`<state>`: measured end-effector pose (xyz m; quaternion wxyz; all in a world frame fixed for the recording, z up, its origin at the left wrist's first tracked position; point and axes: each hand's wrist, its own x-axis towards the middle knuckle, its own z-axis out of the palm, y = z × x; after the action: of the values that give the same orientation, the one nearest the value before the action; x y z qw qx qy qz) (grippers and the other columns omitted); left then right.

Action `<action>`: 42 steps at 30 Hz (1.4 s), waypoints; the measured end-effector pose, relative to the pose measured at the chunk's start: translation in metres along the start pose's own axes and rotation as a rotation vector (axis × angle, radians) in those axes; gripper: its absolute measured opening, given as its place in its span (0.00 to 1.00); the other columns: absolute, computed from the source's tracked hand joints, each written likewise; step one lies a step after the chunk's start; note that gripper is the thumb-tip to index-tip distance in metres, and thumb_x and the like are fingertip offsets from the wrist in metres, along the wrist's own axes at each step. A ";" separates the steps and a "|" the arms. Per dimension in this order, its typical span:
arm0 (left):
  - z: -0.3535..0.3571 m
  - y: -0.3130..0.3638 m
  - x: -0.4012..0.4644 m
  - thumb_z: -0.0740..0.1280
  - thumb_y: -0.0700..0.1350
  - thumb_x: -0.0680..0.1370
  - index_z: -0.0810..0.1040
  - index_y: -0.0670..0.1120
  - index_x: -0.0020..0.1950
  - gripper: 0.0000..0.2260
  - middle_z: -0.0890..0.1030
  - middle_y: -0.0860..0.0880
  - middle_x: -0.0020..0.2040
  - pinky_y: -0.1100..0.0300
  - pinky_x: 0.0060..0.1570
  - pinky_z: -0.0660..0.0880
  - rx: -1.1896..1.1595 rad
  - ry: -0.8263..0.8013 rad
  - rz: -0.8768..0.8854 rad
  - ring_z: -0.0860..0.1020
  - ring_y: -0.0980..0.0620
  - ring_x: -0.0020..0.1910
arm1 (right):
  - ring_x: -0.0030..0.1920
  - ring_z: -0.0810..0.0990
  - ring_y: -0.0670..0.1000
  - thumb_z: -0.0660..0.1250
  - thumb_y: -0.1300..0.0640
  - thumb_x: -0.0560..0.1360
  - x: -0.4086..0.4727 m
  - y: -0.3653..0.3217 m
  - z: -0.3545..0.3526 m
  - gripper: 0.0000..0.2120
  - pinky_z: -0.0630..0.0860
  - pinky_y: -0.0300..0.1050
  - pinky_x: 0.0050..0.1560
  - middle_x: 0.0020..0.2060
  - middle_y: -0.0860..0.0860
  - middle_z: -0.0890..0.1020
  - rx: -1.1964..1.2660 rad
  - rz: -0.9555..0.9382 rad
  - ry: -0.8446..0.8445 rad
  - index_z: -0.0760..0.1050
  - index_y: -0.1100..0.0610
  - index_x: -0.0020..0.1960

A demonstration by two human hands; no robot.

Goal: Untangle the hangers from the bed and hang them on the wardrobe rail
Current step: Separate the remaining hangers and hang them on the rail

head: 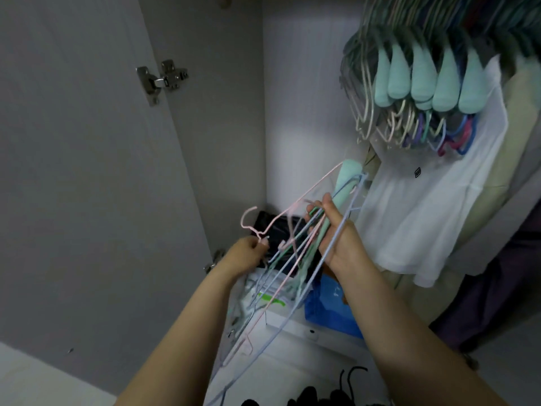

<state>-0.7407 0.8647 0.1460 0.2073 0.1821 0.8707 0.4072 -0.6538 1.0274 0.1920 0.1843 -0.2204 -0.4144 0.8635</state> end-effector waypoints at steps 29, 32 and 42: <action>0.005 0.005 -0.041 0.65 0.40 0.76 0.75 0.48 0.59 0.12 0.81 0.47 0.43 0.56 0.35 0.78 -0.997 -0.031 0.195 0.81 0.50 0.38 | 0.35 0.79 0.52 0.64 0.57 0.78 -0.001 0.030 0.091 0.05 0.78 0.48 0.42 0.36 0.53 0.79 -0.775 -0.009 -0.195 0.76 0.56 0.53; 0.007 0.012 -0.037 0.62 0.34 0.78 0.77 0.46 0.55 0.11 0.79 0.47 0.38 0.59 0.31 0.75 -1.092 0.095 0.173 0.77 0.53 0.31 | 0.43 0.80 0.54 0.61 0.63 0.77 -0.006 0.034 0.094 0.14 0.75 0.44 0.41 0.45 0.55 0.81 -1.087 -0.147 -0.263 0.70 0.58 0.62; 0.003 0.000 -0.027 0.69 0.40 0.74 0.75 0.44 0.56 0.12 0.76 0.48 0.36 0.65 0.25 0.69 -1.419 0.027 0.043 0.72 0.55 0.28 | 0.56 0.78 0.61 0.50 0.46 0.82 -0.004 0.041 0.076 0.19 0.75 0.51 0.54 0.56 0.58 0.80 -1.676 -0.494 -0.257 0.64 0.48 0.71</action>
<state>-0.7166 0.8534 0.1496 0.2569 0.0150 0.3938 0.8824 -0.6970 0.9529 0.2028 0.0954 -0.0886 -0.9646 0.2293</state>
